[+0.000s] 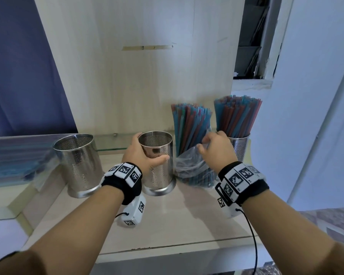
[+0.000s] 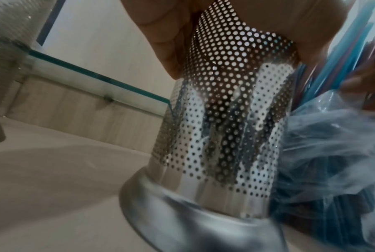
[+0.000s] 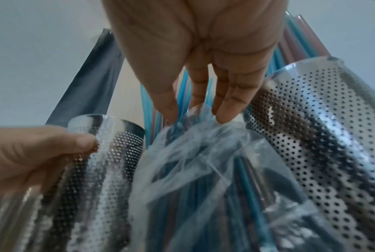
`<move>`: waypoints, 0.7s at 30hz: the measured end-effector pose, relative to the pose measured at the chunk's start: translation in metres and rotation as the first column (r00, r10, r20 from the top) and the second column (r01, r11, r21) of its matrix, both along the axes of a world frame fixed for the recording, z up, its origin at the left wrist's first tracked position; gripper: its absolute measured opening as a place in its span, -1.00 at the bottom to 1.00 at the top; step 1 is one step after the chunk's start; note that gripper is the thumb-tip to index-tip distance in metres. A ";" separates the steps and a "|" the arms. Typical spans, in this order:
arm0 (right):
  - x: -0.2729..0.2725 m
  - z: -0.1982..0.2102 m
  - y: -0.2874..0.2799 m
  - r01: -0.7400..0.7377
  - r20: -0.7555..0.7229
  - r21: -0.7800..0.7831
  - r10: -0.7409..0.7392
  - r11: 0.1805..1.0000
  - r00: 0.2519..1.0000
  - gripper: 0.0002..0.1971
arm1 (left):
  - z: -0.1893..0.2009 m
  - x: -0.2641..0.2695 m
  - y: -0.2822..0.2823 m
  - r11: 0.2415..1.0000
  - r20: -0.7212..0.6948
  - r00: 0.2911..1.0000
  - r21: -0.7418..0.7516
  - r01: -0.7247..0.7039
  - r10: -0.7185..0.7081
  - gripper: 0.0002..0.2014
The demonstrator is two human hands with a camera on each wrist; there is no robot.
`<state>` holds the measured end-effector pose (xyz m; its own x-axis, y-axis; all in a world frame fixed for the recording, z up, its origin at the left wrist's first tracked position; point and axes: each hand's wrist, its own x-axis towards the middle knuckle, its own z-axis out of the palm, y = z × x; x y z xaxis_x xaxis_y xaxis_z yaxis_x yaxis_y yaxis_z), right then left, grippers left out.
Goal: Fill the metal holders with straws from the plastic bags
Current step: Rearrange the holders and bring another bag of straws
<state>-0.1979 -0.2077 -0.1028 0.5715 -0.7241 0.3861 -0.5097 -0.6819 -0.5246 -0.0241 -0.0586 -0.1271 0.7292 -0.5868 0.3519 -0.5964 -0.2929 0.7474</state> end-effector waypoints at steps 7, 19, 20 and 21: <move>0.017 0.011 0.004 -0.018 0.114 0.003 0.017 1.000 0.993 -0.15 | -0.013 -0.005 -0.005 1.000 0.033 0.999 -0.011 -0.005 0.006 0.15; 0.040 0.003 0.002 0.086 0.253 -0.002 -0.083 0.996 0.964 0.10 | -0.024 -0.004 -0.004 1.000 0.073 0.997 -0.028 -0.006 0.009 0.15; 0.036 -0.003 0.005 0.095 0.272 0.011 -0.094 0.995 0.958 0.10 | -0.025 -0.002 -0.004 0.999 0.072 0.997 -0.033 -0.004 0.007 0.15; 0.030 -0.009 0.009 0.102 0.268 0.033 -0.107 0.994 0.957 0.10 | -0.026 -0.001 -0.005 0.999 0.066 0.998 -0.040 -0.003 0.005 0.14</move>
